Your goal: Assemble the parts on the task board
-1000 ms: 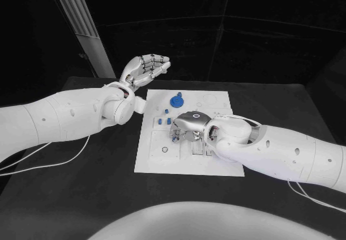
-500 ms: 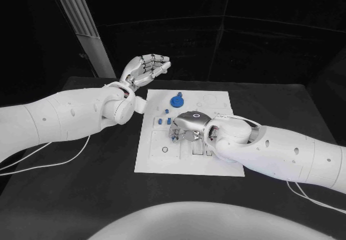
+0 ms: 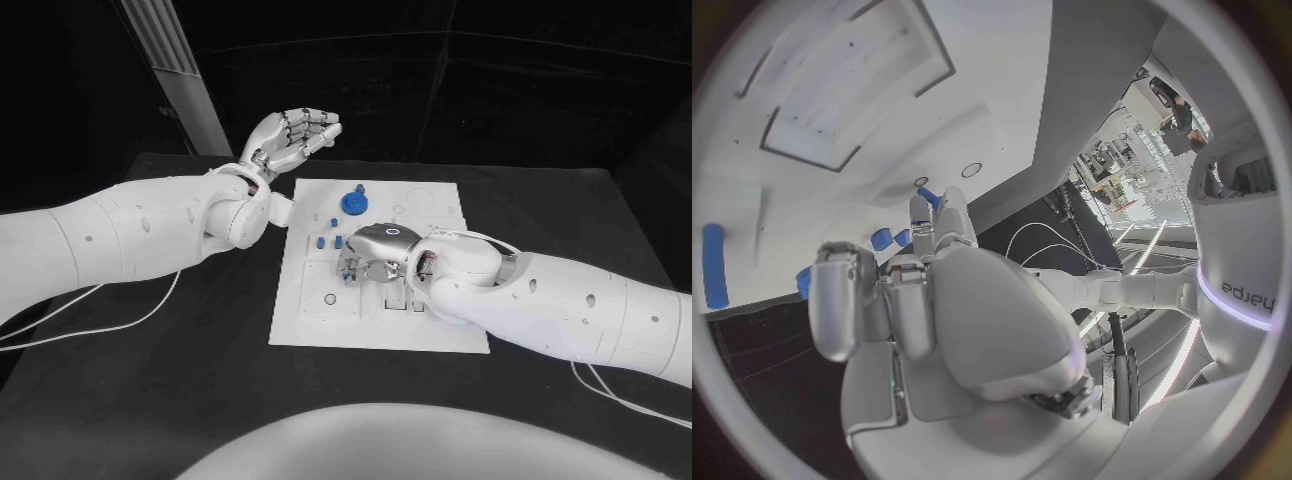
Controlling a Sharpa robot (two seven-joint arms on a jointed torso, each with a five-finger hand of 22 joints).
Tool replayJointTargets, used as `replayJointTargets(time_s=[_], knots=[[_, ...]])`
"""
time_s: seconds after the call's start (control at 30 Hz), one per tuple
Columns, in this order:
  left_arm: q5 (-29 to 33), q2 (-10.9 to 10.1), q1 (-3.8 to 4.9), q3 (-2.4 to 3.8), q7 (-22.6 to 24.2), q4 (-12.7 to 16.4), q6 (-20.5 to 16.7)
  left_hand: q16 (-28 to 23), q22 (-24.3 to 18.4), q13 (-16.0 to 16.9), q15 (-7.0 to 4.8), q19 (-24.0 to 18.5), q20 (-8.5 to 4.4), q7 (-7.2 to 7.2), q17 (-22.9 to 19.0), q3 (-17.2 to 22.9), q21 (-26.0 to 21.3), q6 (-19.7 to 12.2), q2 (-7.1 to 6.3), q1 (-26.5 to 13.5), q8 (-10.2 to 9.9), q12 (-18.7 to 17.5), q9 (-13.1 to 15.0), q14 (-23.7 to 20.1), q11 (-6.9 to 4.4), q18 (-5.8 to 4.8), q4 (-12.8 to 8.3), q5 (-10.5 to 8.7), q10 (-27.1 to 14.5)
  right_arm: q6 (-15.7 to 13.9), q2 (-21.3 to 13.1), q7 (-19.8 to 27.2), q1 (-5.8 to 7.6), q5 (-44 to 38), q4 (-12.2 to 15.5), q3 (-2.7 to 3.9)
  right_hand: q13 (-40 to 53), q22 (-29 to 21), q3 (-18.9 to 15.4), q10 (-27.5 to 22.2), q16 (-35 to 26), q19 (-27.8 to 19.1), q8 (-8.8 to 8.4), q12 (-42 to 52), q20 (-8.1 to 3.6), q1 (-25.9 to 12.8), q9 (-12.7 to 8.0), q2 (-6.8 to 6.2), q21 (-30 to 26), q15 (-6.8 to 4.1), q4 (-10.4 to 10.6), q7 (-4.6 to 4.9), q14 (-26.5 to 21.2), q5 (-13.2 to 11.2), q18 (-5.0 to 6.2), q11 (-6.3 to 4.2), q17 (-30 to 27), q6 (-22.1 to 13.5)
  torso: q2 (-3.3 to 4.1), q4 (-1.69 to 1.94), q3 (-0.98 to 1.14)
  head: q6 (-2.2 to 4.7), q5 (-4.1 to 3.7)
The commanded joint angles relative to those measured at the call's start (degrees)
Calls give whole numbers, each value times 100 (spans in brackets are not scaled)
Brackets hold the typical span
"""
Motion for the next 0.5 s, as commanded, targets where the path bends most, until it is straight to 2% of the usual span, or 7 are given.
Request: replayJointTargets(time_s=[0.03,0.2,0.5], knots=[[12,2,9,3,1111,-2,49,28,-9,-8,-5,35,-3,683,-6,-38,-20,-43,62,-13,35,29,-9,-51,-5,-86,11,35,-33,113,6,-21,6,50,-2,2,-2,1157,35,9,9,248,-19,-40,42,-37,3,361,-19,45,-12,34,595,-26,53,26,1499,7,-4,-6,-4,0,-15],[12,0,9,3,1110,-2,49,28,-9,-8,-5,35,-3,683,-6,-38,-20,-43,62,-13,35,29,-9,-51,-5,-86,11,35,-33,180,-4,-42,5,76,6,2,-1,1154,35,12,9,245,-22,-41,42,-42,3,363,-25,46,-10,35,595,-26,54,27,1499,6,2,-4,2,0,-5],[12,-2,9,3,1106,-3,51,32,-11,-9,-5,33,-3,684,-11,-41,-22,-44,65,-11,37,33,-9,-52,-4,-87,11,35,-36,210,16,-52,4,89,-41,2,0,1151,36,17,9,242,-25,-42,43,-45,3,365,-32,47,-9,35,595,-27,56,27,1499,4,-2,-1,0,0,-27]])
